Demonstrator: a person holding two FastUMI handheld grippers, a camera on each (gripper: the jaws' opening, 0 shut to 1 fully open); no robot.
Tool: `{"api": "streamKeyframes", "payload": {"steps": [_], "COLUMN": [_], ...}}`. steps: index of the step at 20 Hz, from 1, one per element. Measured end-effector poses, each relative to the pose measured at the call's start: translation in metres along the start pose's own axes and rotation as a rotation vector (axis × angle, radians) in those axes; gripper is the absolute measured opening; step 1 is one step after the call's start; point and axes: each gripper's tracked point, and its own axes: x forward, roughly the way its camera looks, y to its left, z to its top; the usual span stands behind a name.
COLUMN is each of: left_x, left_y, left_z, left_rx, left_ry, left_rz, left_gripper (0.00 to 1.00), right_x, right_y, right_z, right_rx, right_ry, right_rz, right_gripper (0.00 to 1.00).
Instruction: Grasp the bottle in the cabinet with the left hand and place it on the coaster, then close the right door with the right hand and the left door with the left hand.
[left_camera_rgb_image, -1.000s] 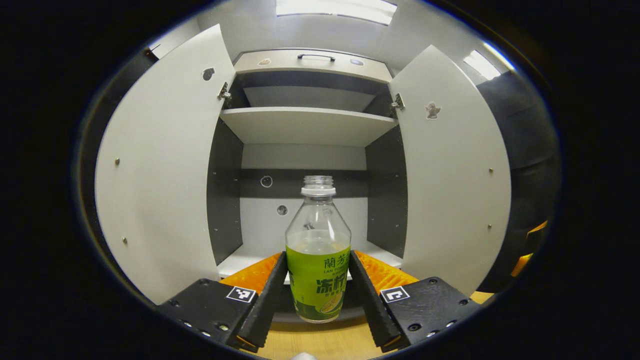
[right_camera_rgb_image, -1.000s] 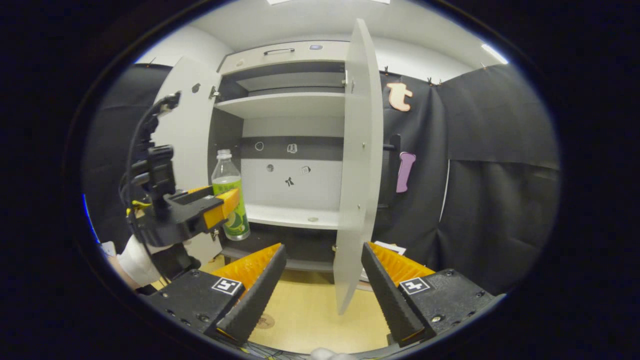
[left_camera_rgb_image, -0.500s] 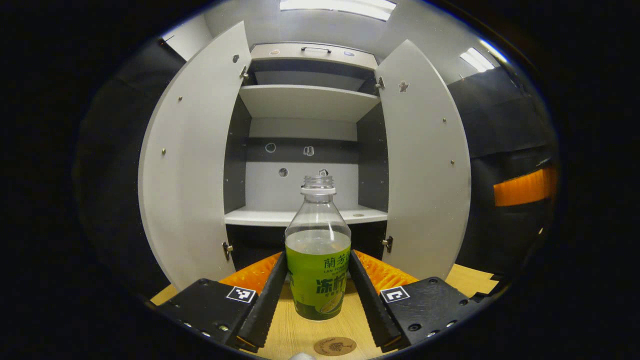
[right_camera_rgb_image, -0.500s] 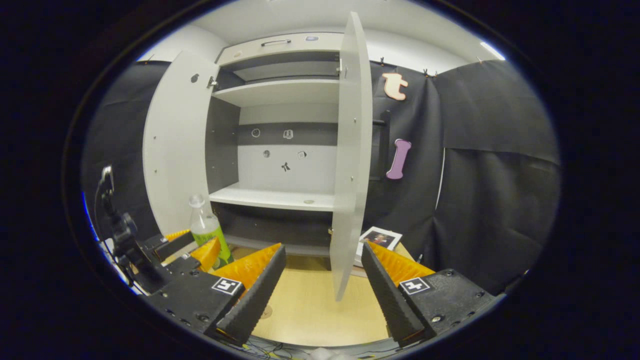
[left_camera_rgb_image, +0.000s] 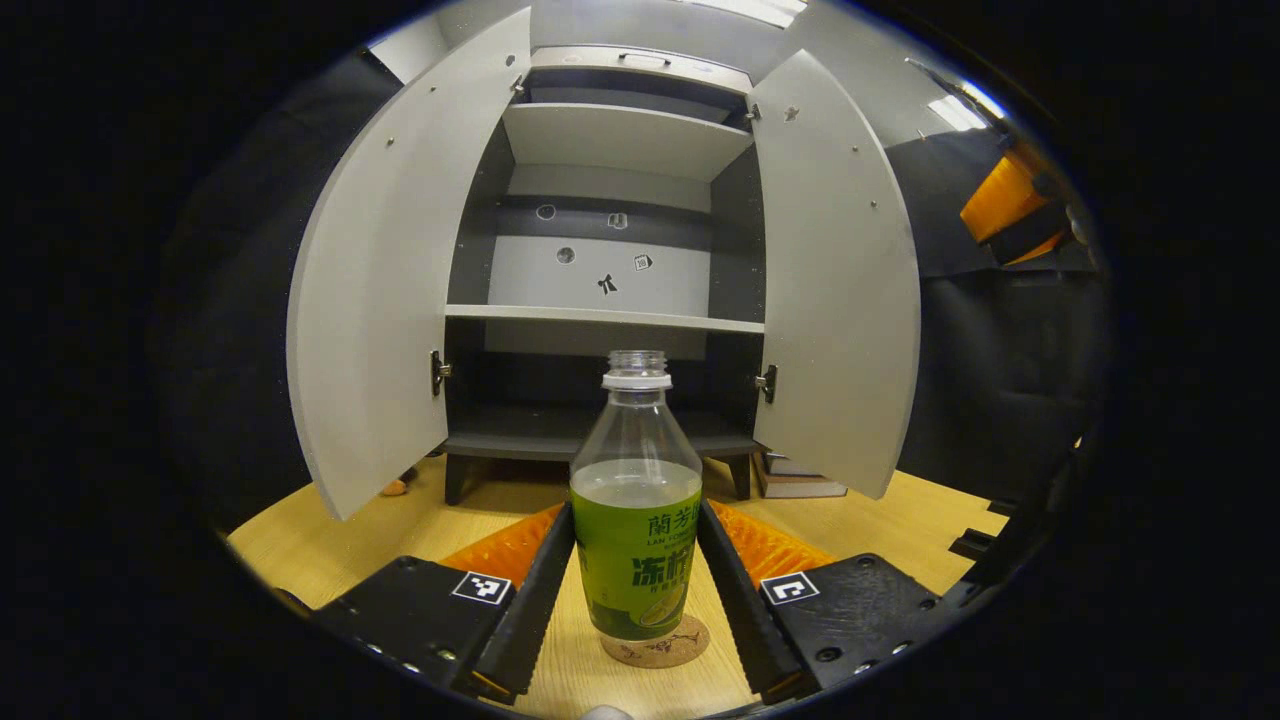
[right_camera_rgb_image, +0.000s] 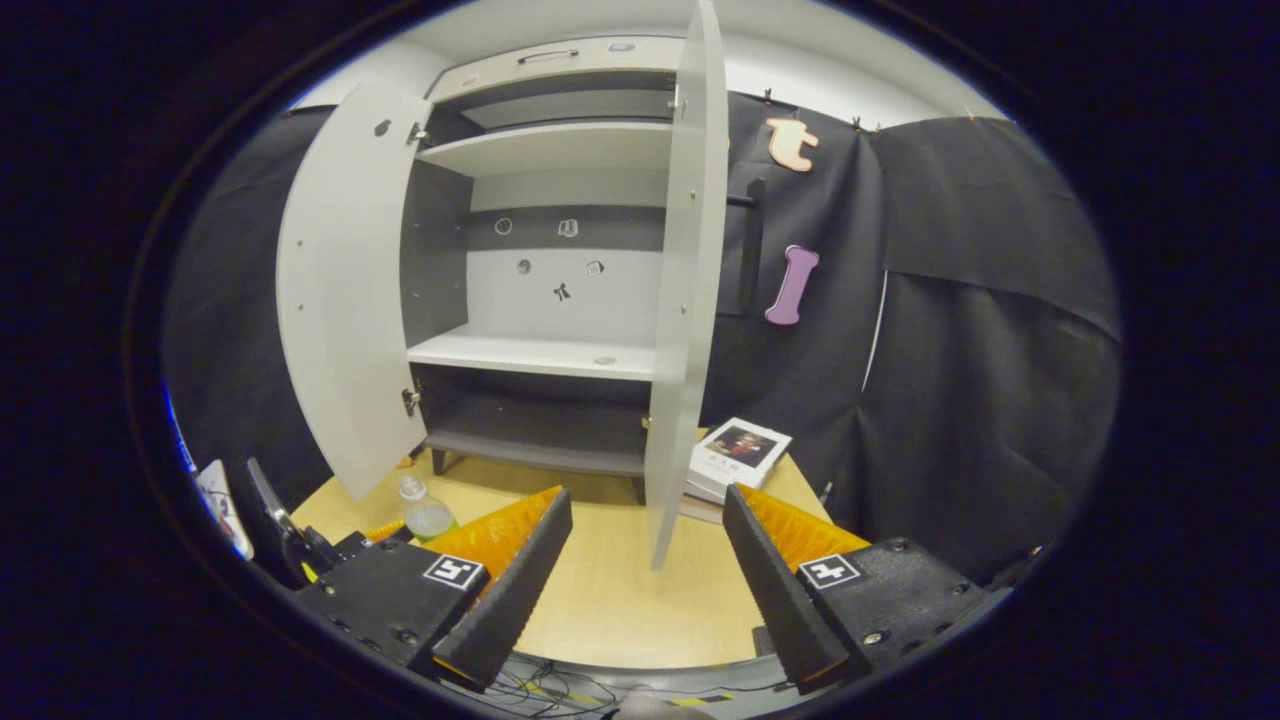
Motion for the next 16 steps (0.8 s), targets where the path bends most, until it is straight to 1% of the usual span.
{"api": "streamKeyframes", "payload": {"steps": [3,4,5,9,14,16], "left_x": [0.003,0.002,0.004,0.009,0.008,0.007], "left_y": [-0.008,-0.011,-0.014,-0.017,-0.02,-0.019], "left_z": [-0.02,-0.024,-0.032,-0.052,-0.059,-0.061], "left_rx": [-0.032,-0.04,-0.04,-0.036,0.001,0.0], "left_ry": [0.001,-0.005,-0.001,0.027,0.034,0.046], "left_rz": [-0.021,-0.028,-0.032,-0.044,-0.058,-0.055], "left_gripper": [0.76,0.8,0.76,0.75,0.8,0.81], "right_x": [0.001,0.001,0.001,-0.001,-0.002,-0.003], "right_y": [-0.001,0.0,0.0,0.007,0.014,0.015], "right_z": [-0.003,-0.003,-0.003,0.008,0.013,0.011], "right_rx": [-0.005,-0.008,-0.016,-0.021,-0.029,-0.028], "right_ry": [0.023,0.027,0.028,0.005,-0.01,-0.008], "right_rz": [-0.01,-0.01,-0.011,0.0,0.011,0.012], "right_gripper": [1.0,1.0,1.0,1.0,1.0,1.0]}}
